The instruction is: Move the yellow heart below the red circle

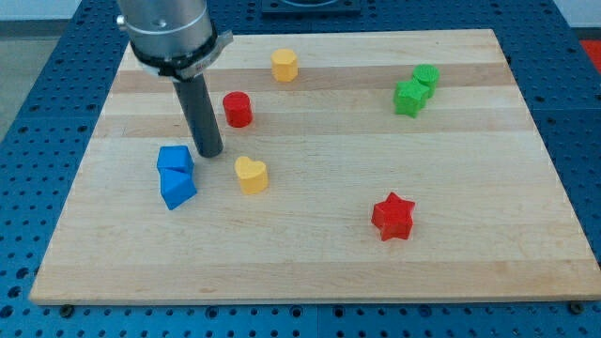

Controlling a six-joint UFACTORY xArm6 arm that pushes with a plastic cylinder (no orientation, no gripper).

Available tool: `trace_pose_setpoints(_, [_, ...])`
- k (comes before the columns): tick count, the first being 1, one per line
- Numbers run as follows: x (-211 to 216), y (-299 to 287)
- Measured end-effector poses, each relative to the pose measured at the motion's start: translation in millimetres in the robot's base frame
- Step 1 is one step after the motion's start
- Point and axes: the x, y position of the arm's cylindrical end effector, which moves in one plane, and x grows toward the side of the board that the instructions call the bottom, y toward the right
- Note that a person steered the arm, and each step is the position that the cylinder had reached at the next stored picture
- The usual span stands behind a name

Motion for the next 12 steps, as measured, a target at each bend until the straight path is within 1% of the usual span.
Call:
trace_pose_setpoints(4, [-3,7])
trace_pose_setpoints(5, [-7,31])
trace_pose_setpoints(6, [8,74])
trace_pose_setpoints(7, [37,98])
trace_pose_setpoints(8, [66,108])
trace_pose_setpoints(9, [77,91])
trace_pose_setpoints(11, [77,39])
trace_pose_setpoints(12, [74,37])
